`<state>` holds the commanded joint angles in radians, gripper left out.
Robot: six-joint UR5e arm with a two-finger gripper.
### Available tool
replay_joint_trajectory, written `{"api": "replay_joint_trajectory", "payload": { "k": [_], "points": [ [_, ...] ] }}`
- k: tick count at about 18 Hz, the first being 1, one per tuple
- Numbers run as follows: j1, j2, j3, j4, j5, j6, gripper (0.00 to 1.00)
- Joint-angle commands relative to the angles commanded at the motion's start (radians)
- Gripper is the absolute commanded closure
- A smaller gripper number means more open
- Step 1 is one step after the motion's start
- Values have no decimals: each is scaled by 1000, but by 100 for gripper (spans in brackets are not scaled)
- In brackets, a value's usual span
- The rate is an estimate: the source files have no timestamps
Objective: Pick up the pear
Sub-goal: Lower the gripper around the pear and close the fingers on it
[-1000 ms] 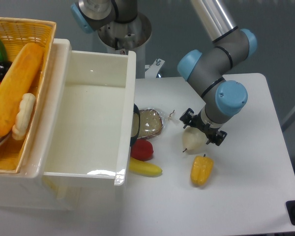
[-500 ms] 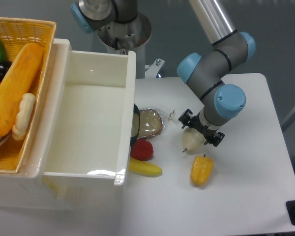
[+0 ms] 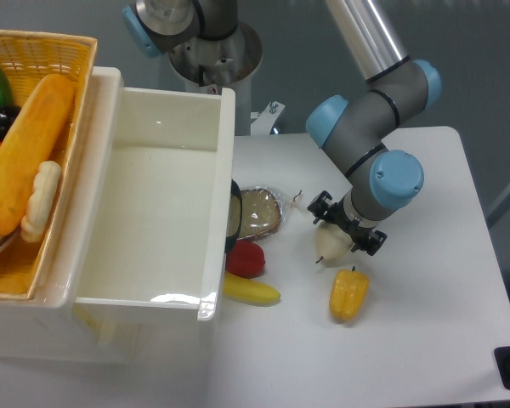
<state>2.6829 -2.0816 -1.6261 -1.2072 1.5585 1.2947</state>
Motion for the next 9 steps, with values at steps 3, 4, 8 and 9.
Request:
{"api": "replay_joint_trajectory", "payload": {
  "k": [3, 4, 8, 9],
  "points": [
    [0, 0, 3, -2, -2, 2, 25],
    [0, 2, 3, -2, 0, 2, 31],
    [2, 2, 5, -2, 0, 2, 47],
    [2, 3, 6, -2, 0, 2, 53]
  ]
}}
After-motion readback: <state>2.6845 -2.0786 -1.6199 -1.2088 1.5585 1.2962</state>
